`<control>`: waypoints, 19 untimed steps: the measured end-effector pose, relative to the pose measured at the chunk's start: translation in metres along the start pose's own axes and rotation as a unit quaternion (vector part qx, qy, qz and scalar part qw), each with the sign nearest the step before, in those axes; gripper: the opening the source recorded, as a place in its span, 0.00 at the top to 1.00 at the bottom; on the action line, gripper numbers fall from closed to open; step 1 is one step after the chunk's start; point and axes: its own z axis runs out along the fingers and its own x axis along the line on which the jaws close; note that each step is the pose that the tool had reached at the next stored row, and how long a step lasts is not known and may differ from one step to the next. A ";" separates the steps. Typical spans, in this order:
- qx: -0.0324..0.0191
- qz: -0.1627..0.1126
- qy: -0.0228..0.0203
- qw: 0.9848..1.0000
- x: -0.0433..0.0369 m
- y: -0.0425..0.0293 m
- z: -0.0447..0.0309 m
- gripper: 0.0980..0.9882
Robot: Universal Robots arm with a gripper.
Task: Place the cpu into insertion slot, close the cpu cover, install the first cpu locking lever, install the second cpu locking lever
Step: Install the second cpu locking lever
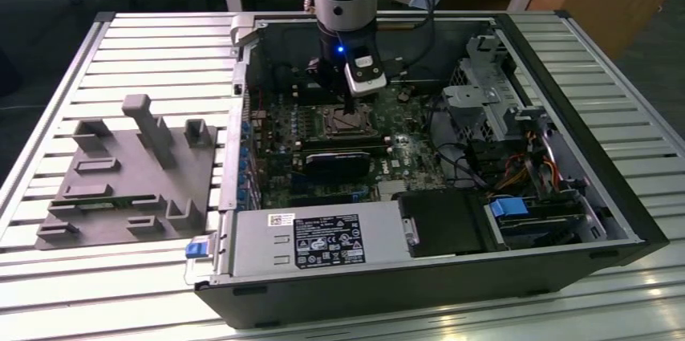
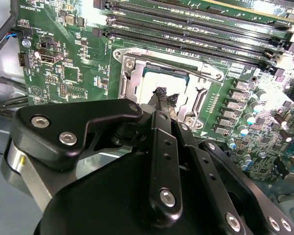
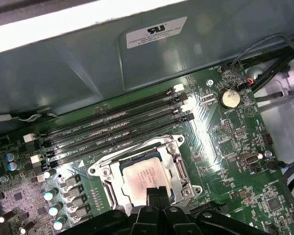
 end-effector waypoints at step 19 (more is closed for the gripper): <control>-0.001 0.000 0.000 1.000 -0.0058 -0.0154 -0.0010 1.00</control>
